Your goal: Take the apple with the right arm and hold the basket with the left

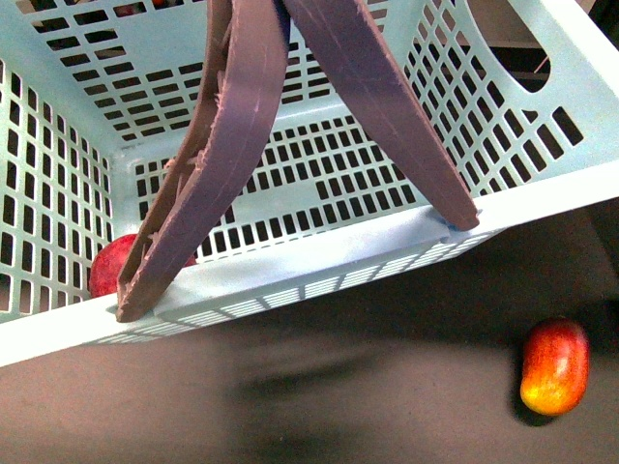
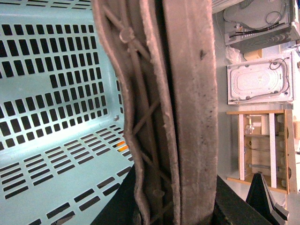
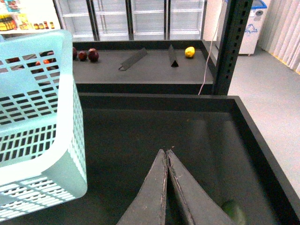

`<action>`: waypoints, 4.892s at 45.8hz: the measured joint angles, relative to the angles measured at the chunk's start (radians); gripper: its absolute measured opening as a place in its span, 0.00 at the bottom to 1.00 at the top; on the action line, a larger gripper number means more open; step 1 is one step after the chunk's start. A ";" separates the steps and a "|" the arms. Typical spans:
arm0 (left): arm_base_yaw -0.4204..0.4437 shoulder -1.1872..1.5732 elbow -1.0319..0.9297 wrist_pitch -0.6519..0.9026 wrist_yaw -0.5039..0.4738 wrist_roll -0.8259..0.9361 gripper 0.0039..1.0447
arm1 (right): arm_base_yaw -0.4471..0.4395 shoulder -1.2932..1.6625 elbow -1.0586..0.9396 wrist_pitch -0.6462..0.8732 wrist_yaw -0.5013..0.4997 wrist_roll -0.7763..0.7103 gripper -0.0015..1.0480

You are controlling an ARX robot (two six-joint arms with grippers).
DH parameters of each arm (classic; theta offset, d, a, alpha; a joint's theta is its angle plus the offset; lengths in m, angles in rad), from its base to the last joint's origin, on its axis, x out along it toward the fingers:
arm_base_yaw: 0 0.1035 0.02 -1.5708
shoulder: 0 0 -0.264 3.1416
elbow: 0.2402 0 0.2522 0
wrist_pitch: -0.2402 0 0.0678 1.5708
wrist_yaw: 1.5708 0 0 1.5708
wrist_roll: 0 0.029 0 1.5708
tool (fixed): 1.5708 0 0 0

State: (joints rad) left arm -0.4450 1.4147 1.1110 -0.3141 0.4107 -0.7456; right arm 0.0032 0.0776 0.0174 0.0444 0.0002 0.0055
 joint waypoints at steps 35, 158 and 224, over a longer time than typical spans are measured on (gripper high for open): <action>-0.010 -0.001 0.008 -0.018 -0.060 -0.012 0.17 | 0.000 -0.071 0.000 -0.043 0.002 -0.002 0.93; 0.302 -0.153 -0.497 0.955 -0.544 0.500 0.49 | 0.000 -0.072 0.000 -0.043 0.002 -0.002 0.92; 0.441 -1.038 -1.097 0.690 -0.410 0.735 0.03 | 0.000 -0.072 0.000 -0.043 0.002 -0.002 0.92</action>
State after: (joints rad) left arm -0.0036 0.3763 0.0143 0.3756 0.0002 -0.0109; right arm 0.0032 0.0055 0.0174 0.0010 0.0021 0.0032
